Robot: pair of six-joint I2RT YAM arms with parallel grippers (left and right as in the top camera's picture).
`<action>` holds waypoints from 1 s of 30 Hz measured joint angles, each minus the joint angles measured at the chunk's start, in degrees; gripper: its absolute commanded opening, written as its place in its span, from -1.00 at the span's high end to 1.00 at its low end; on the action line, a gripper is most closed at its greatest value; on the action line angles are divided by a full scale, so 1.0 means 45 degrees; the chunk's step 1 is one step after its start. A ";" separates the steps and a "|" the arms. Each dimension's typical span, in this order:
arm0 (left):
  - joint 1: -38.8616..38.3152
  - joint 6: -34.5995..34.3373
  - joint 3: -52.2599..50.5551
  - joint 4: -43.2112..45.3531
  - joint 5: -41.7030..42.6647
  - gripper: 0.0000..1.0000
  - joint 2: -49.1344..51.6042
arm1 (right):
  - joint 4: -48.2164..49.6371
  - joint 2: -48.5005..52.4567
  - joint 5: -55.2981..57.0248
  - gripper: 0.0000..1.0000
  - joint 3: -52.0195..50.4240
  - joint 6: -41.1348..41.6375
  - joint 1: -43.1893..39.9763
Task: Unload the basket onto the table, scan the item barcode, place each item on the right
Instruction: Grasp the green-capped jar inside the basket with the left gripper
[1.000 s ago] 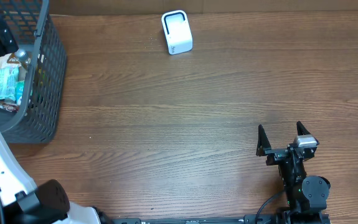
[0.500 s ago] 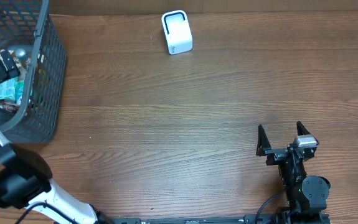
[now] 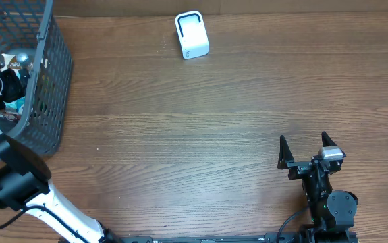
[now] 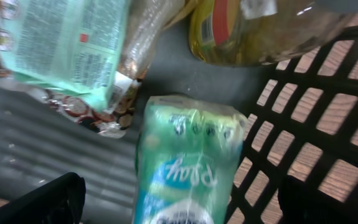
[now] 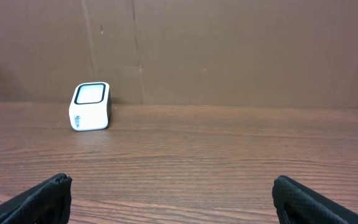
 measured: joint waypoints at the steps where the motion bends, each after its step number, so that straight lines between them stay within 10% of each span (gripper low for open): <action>1: 0.0000 0.0024 0.0000 -0.0005 0.0053 -0.99 0.0097 | -0.0010 0.0000 0.0000 -1.00 0.0000 0.0005 0.0000; 30: -0.0024 0.0282 -0.2040 0.1637 0.0209 -0.99 0.0544 | -0.0010 0.0000 0.0000 -1.00 0.0000 0.0000 0.0000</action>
